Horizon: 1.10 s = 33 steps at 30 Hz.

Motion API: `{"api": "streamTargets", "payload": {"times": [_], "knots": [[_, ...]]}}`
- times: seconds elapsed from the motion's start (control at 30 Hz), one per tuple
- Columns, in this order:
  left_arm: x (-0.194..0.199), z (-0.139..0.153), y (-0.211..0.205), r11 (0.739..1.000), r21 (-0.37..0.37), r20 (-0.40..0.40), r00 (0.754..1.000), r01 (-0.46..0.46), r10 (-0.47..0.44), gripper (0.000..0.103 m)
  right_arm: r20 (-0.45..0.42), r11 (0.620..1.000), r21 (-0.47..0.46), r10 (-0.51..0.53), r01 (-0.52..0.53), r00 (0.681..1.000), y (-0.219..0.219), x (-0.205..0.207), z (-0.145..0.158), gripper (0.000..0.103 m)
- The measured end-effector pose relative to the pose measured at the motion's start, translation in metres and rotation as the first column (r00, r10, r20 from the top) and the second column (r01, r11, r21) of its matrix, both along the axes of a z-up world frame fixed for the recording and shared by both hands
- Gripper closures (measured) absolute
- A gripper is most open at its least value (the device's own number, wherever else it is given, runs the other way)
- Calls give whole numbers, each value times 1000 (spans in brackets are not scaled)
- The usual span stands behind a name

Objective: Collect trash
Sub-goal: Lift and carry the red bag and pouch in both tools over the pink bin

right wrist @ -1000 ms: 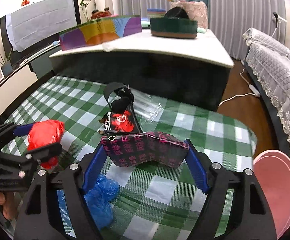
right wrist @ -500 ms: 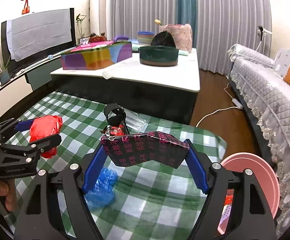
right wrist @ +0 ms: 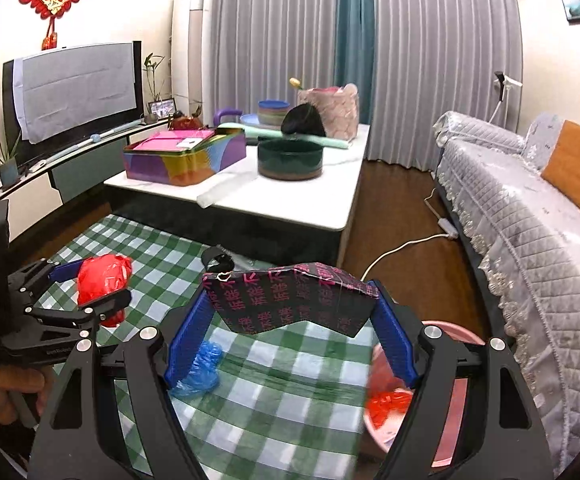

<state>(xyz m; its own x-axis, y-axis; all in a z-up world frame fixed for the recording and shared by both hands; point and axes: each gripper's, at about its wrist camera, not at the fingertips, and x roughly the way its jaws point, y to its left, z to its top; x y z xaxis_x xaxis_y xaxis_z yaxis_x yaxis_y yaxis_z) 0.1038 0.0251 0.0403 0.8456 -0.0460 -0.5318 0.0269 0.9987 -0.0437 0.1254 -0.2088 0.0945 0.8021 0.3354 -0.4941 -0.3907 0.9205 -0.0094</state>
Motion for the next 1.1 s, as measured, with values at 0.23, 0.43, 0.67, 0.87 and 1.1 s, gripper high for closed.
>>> {"api": "streamTargets", "payload": {"times": [0.23,0.43,0.67,0.87,1.1], "knots": [[-6,2,-8,1000,16,13,1000,19,-19,23,-17,995,56,-85,86,996,-37,5,-13,27],[-7,-1,-18,999,41,17,999,34,-34,23,-2,989,61,-138,138,990,-57,9,-23,27],[-3,-6,-37,995,72,22,997,69,-70,23,5,984,70,-165,165,986,-71,9,-25,27],[-1,-8,-51,991,66,27,993,114,-116,23,16,981,62,-186,185,982,-83,10,-25,27],[0,-11,-62,987,62,18,988,149,-151,23,9,972,80,-221,219,975,-99,15,-24,27]]}}
